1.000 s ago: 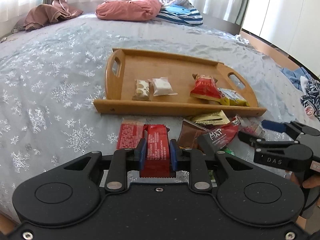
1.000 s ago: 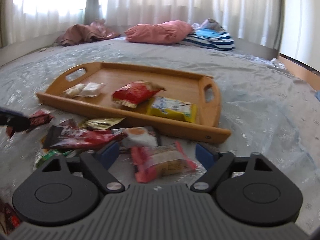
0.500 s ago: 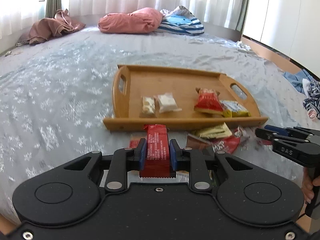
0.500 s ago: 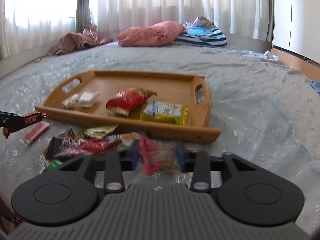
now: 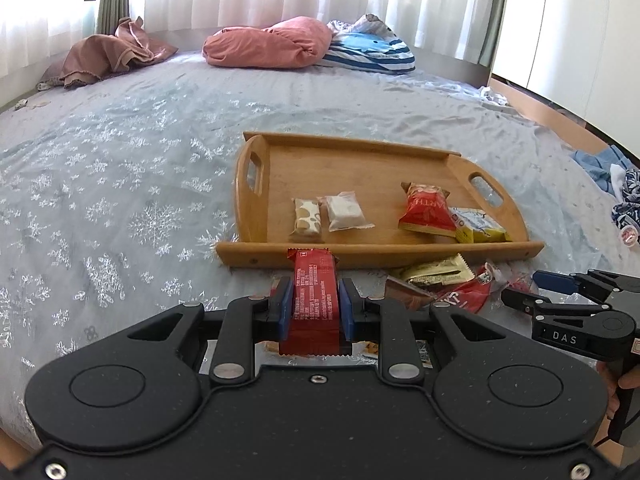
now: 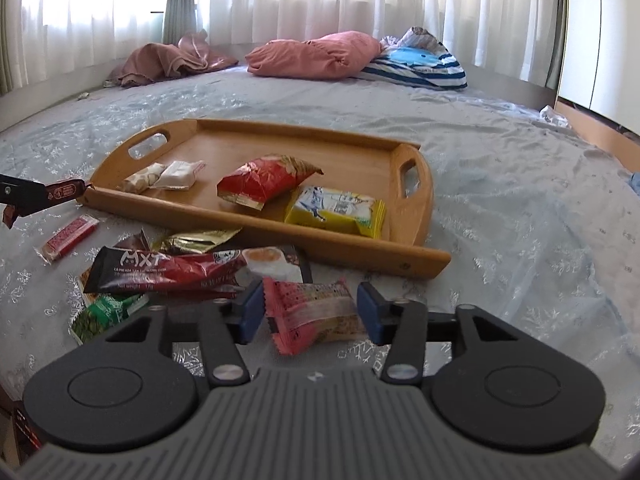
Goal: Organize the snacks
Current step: 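Carry the red bar toward the tray with the left tool while the right tool grasps the pink wrapped cake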
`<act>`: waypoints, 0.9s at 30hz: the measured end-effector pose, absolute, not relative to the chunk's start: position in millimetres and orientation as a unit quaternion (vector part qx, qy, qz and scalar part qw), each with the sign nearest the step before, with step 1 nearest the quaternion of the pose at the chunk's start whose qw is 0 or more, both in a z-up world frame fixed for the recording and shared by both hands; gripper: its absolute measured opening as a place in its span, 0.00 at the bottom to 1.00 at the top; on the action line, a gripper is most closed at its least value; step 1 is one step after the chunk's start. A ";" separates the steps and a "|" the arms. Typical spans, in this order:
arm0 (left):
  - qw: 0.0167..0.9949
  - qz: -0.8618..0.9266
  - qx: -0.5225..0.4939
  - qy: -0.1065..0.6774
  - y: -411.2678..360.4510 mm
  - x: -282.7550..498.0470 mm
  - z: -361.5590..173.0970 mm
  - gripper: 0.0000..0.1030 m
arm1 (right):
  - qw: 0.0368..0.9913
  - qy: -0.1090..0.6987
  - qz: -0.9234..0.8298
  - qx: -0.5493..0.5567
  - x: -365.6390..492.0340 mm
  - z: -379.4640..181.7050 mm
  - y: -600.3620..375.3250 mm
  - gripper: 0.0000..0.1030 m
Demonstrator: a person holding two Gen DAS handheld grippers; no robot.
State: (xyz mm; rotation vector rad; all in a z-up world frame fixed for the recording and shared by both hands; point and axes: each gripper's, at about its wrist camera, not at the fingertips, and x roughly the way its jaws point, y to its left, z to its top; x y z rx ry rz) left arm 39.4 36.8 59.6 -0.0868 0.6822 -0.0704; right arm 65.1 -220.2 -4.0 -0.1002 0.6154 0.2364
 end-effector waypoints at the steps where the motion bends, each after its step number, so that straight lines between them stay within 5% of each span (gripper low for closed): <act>1: 0.940 -0.034 -0.044 0.336 37.7 39.8 58.5 0.22 | 0.944 0.304 0.117 -0.047 65.7 -5.6 -220.7 0.69; 6: 0.939 -0.033 -0.046 0.339 39.6 41.2 55.4 0.22 | 0.941 0.316 0.114 -0.032 69.7 -14.4 -227.0 0.69; 7: 0.939 -0.032 -0.047 0.340 39.5 41.7 55.1 0.22 | 0.941 0.319 0.111 -0.029 70.3 -15.6 -228.3 0.51; 10: 0.939 -0.025 -0.047 0.340 37.6 43.5 55.9 0.22 | 0.944 0.312 0.098 -0.048 66.1 -11.8 -223.9 0.31; 27: 0.951 -0.021 -0.047 0.306 41.4 83.5 87.3 0.22 | 0.958 0.275 0.078 -0.006 75.3 35.6 -238.7 0.24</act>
